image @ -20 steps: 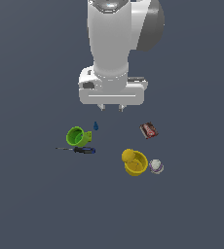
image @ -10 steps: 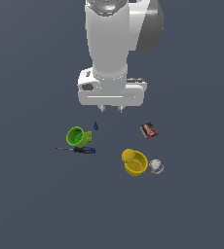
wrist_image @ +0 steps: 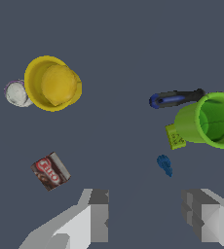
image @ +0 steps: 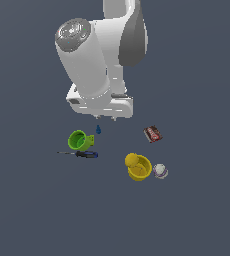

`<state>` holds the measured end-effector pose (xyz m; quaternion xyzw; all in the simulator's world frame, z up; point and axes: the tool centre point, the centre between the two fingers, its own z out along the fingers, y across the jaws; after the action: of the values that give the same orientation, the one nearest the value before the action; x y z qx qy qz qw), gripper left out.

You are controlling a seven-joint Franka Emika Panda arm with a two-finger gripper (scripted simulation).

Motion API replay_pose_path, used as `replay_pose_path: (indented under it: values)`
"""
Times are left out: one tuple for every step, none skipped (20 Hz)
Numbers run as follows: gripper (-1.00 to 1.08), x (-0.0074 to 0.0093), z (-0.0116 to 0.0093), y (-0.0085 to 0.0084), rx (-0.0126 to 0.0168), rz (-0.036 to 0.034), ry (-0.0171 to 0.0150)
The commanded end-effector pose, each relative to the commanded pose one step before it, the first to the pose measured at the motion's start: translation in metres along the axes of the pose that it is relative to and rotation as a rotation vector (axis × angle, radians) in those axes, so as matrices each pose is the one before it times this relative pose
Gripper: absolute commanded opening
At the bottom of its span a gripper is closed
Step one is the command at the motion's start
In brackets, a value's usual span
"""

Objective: Pick up a designated object from a clutter of objects.

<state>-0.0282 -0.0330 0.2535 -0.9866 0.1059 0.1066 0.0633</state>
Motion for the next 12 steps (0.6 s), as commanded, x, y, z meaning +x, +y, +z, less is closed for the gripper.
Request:
replay_pose_path:
  values:
    - [0.28,0.00196,0.01086,0.01452,0.04602,0.07054,-0.04684]
    - [0.28,0.00144,0.00448,0.00646,0.02169,0.03184,-0.02113]
    - [0.28,0.00174,0.00449,0.00679,0.02330,0.03352,-0.02218]
    - [0.28,0.00209,0.00446,0.00710,0.02497,0.03514,-0.02318]
    - [0.28,0.00245,0.00436,0.00738,0.02664,0.03660,-0.02410]
    - [0.28,0.00276,0.00406,0.00737,0.02740,0.03672,-0.02414]
    - [0.28,0.00303,0.00370,0.00725,0.02778,0.03630,-0.02384]
    - [0.28,0.00328,0.00333,0.00713,0.02817,0.03586,-0.02356]
    - [0.28,0.00353,0.00296,0.00699,0.02856,0.03540,-0.02328]
    - [0.28,0.00376,0.00259,0.00685,0.02893,0.03491,-0.02301]
    - [0.28,0.00398,0.00221,0.00670,0.02931,0.03441,-0.02275]
    - [0.28,0.00419,0.00184,0.00654,0.02969,0.03389,-0.02250]
